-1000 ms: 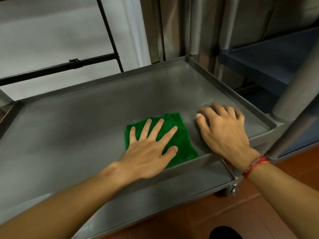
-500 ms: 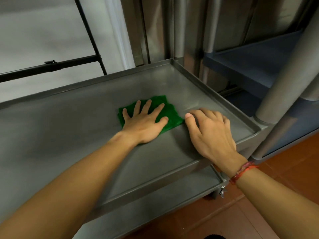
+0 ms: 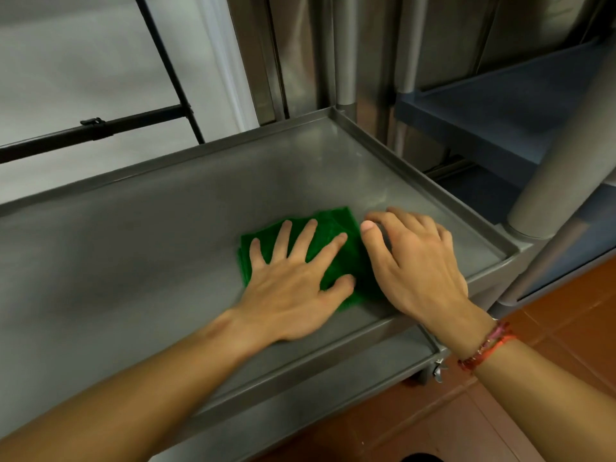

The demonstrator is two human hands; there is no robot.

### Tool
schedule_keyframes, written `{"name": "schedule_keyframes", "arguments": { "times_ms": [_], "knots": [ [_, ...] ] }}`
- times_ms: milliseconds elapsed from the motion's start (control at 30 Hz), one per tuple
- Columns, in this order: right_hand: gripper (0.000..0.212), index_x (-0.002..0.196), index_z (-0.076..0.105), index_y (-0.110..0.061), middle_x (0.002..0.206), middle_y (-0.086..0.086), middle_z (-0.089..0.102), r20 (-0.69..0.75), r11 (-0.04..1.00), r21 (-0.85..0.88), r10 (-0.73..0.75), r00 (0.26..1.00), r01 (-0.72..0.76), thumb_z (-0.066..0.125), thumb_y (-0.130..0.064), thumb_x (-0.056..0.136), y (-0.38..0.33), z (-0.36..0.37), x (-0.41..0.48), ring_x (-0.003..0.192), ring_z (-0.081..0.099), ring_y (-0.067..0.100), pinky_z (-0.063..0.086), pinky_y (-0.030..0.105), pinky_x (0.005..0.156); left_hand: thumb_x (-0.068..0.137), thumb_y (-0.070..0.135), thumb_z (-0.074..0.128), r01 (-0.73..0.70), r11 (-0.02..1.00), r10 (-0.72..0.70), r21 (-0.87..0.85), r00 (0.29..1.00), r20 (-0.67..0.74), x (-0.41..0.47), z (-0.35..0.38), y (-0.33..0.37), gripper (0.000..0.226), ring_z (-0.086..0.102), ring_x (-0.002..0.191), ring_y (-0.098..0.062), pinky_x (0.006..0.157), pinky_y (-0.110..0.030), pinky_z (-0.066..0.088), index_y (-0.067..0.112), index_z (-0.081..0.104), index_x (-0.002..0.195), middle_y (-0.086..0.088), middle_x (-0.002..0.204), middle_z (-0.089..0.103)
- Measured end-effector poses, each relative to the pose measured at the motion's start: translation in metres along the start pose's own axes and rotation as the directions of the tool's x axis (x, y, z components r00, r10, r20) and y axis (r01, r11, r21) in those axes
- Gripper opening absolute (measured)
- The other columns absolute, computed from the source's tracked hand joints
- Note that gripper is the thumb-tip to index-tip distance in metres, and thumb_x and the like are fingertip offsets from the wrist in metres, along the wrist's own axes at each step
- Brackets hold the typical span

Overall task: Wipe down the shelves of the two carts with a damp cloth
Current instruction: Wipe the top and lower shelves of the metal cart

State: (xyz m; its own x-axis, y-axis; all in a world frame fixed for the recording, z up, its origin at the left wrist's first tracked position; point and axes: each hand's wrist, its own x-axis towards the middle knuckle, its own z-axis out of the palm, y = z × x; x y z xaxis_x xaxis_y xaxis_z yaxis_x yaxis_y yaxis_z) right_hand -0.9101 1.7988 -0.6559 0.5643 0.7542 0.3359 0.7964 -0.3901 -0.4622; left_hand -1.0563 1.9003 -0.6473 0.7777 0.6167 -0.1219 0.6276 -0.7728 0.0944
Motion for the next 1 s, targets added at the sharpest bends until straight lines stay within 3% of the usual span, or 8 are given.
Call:
{"name": "schedule_keyframes", "arguments": {
  "times_ms": [367, 600, 767, 1000],
  "knots": [
    [0.056, 0.124, 0.055, -0.037, 0.129, -0.008, 0.057, 0.025, 0.995, -0.104, -0.010, 1.000, 0.013, 0.012, -0.061, 0.098, 0.002, 0.000, 0.001, 0.124, 0.047, 0.020, 0.033, 0.045, 0.107, 0.091, 0.074, 0.020, 0.180, 0.982, -0.182, -0.064, 0.983, -0.031, 0.122, -0.022, -0.041, 0.066, -0.011, 0.152, -0.024, 0.116, -0.065, -0.007, 0.053, 0.004, 0.152, 0.009, 0.166, -0.004],
    [0.054, 0.124, 0.057, -0.034, 0.130, -0.006, 0.058, 0.051, 0.994, -0.110, -0.013, 0.999, 0.018, 0.016, -0.059, 0.099, 0.000, -0.001, 0.000, 0.123, 0.048, 0.022, 0.035, 0.045, 0.105, 0.094, 0.070, 0.021, 0.186, 0.979, -0.188, -0.082, 0.982, -0.028, 0.111, -0.020, -0.034, 0.064, -0.016, 0.151, -0.023, 0.115, -0.065, -0.008, 0.052, 0.004, 0.152, 0.006, 0.166, -0.007],
    [0.053, 0.126, 0.058, -0.033, 0.134, -0.003, 0.057, 0.059, 0.995, -0.099, -0.025, 0.998, 0.031, 0.018, -0.058, 0.100, -0.001, -0.004, -0.002, 0.128, 0.047, 0.022, 0.033, 0.043, 0.106, 0.094, 0.068, 0.020, 0.130, 0.991, -0.132, -0.038, 0.990, -0.039, 0.091, -0.012, -0.032, 0.062, -0.010, 0.152, -0.019, 0.117, -0.061, -0.005, 0.054, 0.002, 0.151, 0.008, 0.165, -0.003],
    [0.059, 0.130, 0.056, -0.034, 0.135, -0.005, 0.055, 0.115, 0.991, -0.125, -0.040, 0.993, 0.054, 0.013, -0.061, 0.098, -0.001, -0.006, -0.002, 0.130, 0.044, 0.018, 0.030, 0.040, 0.109, 0.095, 0.069, 0.019, 0.168, 0.985, -0.170, -0.032, 0.984, -0.056, 0.143, -0.022, -0.076, 0.062, -0.008, 0.152, -0.019, 0.117, -0.060, -0.008, 0.050, 0.005, 0.153, 0.008, 0.166, -0.004]
  ]
}}
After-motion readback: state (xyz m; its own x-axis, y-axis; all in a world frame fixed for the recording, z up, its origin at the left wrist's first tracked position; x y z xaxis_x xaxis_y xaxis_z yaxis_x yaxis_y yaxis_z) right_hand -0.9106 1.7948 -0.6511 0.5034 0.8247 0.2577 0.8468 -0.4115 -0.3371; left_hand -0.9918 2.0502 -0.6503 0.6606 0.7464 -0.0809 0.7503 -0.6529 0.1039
